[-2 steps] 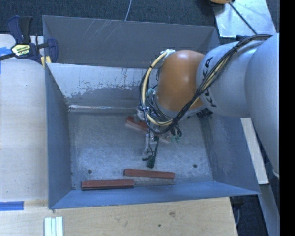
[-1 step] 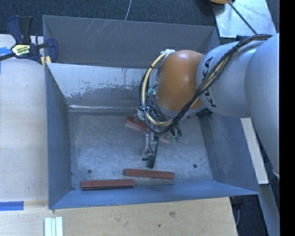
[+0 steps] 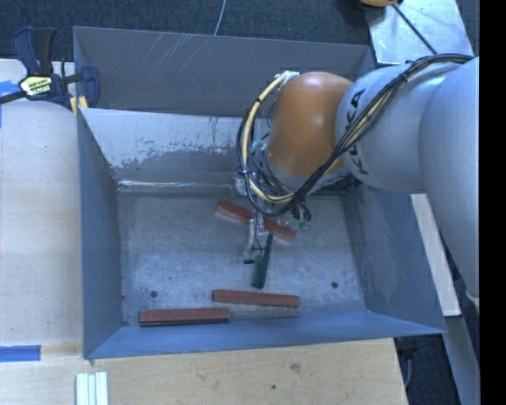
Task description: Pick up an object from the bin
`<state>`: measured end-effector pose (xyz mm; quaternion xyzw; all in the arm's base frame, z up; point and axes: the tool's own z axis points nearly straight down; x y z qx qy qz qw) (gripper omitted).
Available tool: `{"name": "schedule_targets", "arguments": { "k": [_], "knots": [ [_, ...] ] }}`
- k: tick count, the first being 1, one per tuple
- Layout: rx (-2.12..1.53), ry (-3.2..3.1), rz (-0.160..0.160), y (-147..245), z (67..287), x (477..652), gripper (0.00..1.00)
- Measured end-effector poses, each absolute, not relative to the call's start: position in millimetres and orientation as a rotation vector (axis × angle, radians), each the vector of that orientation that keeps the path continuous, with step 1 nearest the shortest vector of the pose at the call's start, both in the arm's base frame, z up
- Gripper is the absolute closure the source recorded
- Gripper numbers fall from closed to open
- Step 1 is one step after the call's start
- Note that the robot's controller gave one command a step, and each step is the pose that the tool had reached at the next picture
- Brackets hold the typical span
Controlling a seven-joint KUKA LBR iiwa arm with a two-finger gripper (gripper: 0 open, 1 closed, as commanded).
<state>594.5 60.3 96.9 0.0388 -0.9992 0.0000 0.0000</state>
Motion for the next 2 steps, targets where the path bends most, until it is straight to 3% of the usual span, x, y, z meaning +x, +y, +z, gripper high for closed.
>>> {"name": "schedule_targets", "arguments": {
  "k": [1,2],
  "knots": [
    [0.217,-3.139,0.0,24.4,103.7,608.0,0.0],
    [-0.177,-3.144,-0.004,58.1,71.6,595.8,1.0]
  ]
}}
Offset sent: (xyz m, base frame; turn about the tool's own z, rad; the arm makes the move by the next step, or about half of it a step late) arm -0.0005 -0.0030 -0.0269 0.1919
